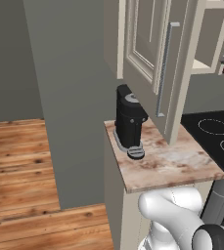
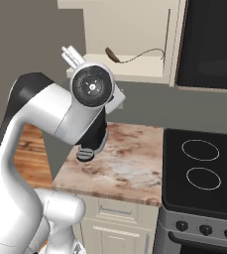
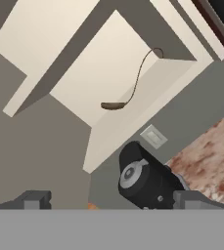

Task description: Open the cabinet and move the ladle to the pot. Then close the cabinet.

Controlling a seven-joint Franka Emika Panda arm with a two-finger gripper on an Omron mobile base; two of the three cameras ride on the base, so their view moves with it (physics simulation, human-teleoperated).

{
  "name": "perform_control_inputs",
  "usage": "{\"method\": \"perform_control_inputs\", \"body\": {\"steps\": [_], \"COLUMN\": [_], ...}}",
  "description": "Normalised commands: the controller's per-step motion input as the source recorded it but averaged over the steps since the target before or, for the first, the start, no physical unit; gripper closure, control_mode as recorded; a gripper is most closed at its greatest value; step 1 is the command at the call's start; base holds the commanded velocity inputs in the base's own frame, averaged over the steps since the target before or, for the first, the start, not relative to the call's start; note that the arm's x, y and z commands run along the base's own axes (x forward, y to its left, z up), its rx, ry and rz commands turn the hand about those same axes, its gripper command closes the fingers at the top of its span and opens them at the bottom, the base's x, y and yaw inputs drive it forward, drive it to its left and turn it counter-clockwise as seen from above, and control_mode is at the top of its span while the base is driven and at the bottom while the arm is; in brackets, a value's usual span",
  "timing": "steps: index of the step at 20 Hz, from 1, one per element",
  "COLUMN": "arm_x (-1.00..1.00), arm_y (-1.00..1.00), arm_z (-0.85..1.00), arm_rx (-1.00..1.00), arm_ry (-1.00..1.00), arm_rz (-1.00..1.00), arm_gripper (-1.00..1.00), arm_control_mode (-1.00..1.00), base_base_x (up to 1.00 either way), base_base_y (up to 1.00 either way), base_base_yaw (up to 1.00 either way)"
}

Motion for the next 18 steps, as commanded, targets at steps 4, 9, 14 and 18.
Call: {"method": "perform_control_inputs", "body": {"steps": [4,9,14,18], "arm_x": [0.03,0.07,0.2,0.26], "arm_y": [-0.13,-0.04,0.0,0.0], "arm_z": [0.02,0.0,0.0,0.0], "arm_rx": [0.06,0.11,0.12,0.04], "arm_ry": [0.0,-0.04,-0.05,-0.01], "arm_rz": [-0.09,-0.06,-0.08,-0.07], "arm_gripper": [-1.0,-1.0,-1.0,-1.0], "arm_control_mode": [-1.0,-1.0,-1.0,-1.0], "base_base_x": [0.0,0.0,0.0,0.0], "base_base_y": [0.0,0.0,0.0,0.0], "base_base_yaw": [0.0,0.0,0.0,0.0]}}
